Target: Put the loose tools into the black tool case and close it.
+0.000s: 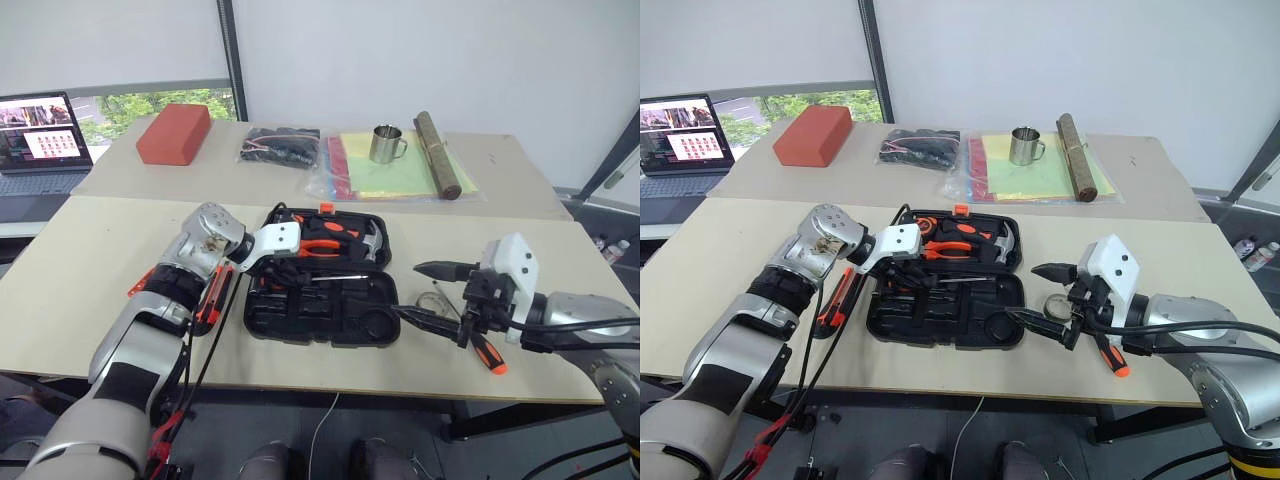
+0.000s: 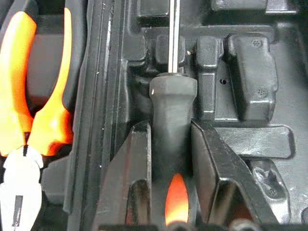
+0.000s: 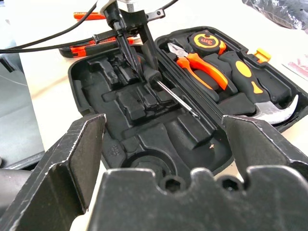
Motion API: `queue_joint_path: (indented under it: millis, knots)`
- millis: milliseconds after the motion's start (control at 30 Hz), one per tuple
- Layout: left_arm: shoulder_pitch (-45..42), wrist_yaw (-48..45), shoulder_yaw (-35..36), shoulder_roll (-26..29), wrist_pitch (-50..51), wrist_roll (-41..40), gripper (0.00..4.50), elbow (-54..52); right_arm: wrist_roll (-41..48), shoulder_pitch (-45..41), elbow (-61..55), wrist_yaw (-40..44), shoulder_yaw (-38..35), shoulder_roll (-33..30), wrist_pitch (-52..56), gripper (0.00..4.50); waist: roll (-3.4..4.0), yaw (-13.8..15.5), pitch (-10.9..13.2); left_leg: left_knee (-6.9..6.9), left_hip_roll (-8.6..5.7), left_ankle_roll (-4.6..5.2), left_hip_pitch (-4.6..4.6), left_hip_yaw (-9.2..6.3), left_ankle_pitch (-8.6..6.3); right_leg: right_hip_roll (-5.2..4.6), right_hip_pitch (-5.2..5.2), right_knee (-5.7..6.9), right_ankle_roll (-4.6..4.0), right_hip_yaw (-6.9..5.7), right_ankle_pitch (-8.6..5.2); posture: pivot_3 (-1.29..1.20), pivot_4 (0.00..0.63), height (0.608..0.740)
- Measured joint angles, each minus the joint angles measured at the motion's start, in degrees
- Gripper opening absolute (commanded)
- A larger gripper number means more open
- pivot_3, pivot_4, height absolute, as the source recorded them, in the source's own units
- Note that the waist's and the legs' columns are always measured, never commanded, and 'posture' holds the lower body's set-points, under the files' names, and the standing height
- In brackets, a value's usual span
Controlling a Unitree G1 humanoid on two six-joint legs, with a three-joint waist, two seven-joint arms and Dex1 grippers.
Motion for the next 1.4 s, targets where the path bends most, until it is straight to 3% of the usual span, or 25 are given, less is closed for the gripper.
queue_joint_path:
  millis: [300, 367, 533, 667, 767, 1000, 1400]
  knots:
    - [-1.16, 0.05, 0.24, -0.94, 1.14, 0.37, 0.67, 1.06, 0.03, 0.0, 0.0, -0.49, 0.0, 0.64, 0.01, 4.5, 0.0, -0.07, 0.0, 0.01, 0.0, 0.01, -0.06, 0.01, 0.0, 0.03, -0.05, 0.0, 0.0, -0.01, 0.0, 0.0, 0.15, 0.736]
    - [-1.16, 0.19, 0.24, -1.09, 1.18, 0.43, 1.68, 1.06, 0.04, 0.0, 0.0, -0.68, 0.0, 0.81, 0.01, 4.5, 0.0, -0.03, 0.0, 0.01, -0.01, 0.01, -0.07, 0.01, 0.0, 0.02, -0.05, 0.0, 0.01, -0.01, 0.0, 0.0, 0.15, 0.736]
    - [-1.16, -0.6, 0.59, -1.14, 2.45, -0.14, 3.44, 0.46, 0.13, 0.01, -0.02, -0.84, -0.02, 0.82, 0.09, 4.5, 0.0, 0.0, 0.0, 0.05, -0.01, 0.01, -0.07, 0.0, 0.0, 0.02, -0.04, 0.02, 0.01, -0.03, 0.0, 0.0, 0.15, 0.736]
    - [-1.16, -1.54, 1.12, -1.03, 5.28, -0.97, 3.44, -1.21, 1.03, 0.13, -0.16, -1.13, -0.12, 0.82, 0.21, 4.5, 0.0, -0.05, 0.0, 0.13, -0.01, 0.01, -0.08, 0.0, 0.0, 0.01, -0.04, 0.04, 0.02, 0.0, 0.01, 0.0, 0.15, 0.736]
    - [-1.16, -2.15, 2.08, -0.67, 7.39, -2.26, 2.62, -3.38, 1.32, 0.35, -0.27, -1.29, -0.25, 0.82, 0.22, 4.5, 0.0, -0.06, 0.0, 0.12, 0.0, 0.01, -0.08, -0.01, 0.0, 0.01, -0.06, 0.04, 0.02, 0.01, 0.01, 0.0, 0.15, 0.736]
    - [-1.12, -0.38, 2.36, -1.01, 6.47, -2.53, 0.08, -4.33, 1.73, 0.45, -0.29, -1.5, -0.69, 0.82, 0.22, 4.5, 0.0, -0.02, 0.0, 0.12, -0.01, 0.01, -0.09, 0.0, 0.0, 0.02, -0.05, 0.03, 0.02, -0.01, 0.01, 0.0, 0.15, 0.736]
    - [-0.47, 4.53, -0.43, -2.39, -0.63, 1.39, 0.08, -1.62, 2.23, 0.44, -0.29, -1.93, -0.76, 0.82, 0.24, 4.5, 0.01, 0.17, -0.01, 0.12, -0.01, 0.03, 0.02, -0.01, -0.01, -0.01, 0.1, 0.01, 0.02, -0.02, 0.01, 0.0, 0.15, 0.736]
